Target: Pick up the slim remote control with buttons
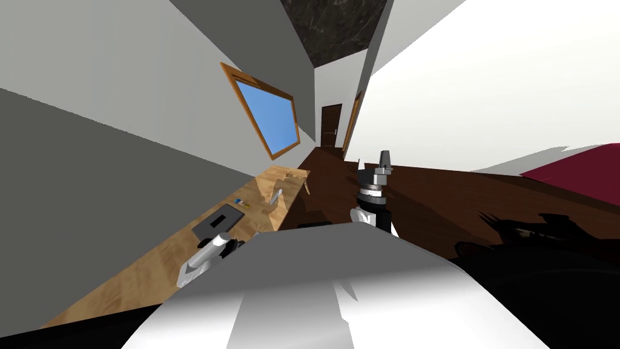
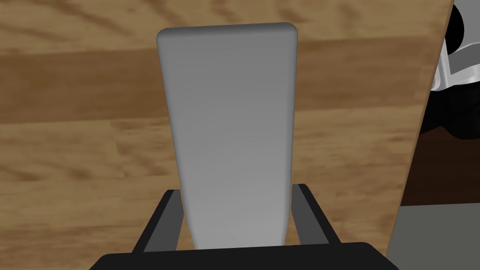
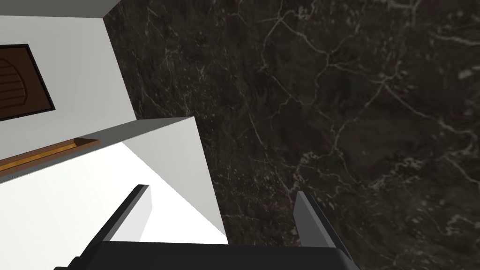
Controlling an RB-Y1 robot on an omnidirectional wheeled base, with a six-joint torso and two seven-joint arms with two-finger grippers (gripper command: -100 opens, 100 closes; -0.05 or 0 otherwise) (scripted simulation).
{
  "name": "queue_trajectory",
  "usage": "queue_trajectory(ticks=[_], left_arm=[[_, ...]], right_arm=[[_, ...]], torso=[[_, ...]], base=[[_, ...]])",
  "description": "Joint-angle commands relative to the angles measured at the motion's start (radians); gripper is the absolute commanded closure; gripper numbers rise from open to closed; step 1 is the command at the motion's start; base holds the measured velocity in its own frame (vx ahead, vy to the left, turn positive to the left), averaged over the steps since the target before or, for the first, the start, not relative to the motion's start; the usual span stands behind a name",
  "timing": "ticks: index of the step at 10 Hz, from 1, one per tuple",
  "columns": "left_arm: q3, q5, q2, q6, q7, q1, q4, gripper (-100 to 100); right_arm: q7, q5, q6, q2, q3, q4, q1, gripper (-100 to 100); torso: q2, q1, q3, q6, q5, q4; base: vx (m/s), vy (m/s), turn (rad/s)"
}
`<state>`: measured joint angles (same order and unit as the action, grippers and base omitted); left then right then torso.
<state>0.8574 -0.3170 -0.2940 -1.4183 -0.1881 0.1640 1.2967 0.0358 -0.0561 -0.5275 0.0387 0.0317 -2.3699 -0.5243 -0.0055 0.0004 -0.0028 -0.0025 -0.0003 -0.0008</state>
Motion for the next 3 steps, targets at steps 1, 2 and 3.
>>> queue_trajectory(ticks=[1, 2, 3], left_arm=[[0.011, -0.006, -0.004, -0.029, 0.007, 0.009, 0.027, 100], [0.007, -0.004, -0.003, -0.016, 0.004, 0.005, 0.014, 100], [0.008, -0.004, -0.004, -0.019, 0.005, 0.005, 0.016, 0]], right_arm=[[0.000, 0.000, 0.000, 0.000, 0.000, 0.000, 0.000, 0], [0.000, 0.000, 0.000, 0.000, 0.000, 0.000, 0.000, 0], [0.000, 0.000, 0.000, 0.000, 0.000, 0.000, 0.000, 0]], torso=[[0.000, 0.000, 0.000, 0.000, 0.000, 0.000], [0.000, 0.000, 0.000, 0.000, 0.000, 0.000], [0.001, 0.001, 0.000, 0.000, 0.000, 0.000]], base=[[0.037, -0.030, 0.017], [0.016, -0.012, 0.006], [0.000, 0.000, 0.000]])
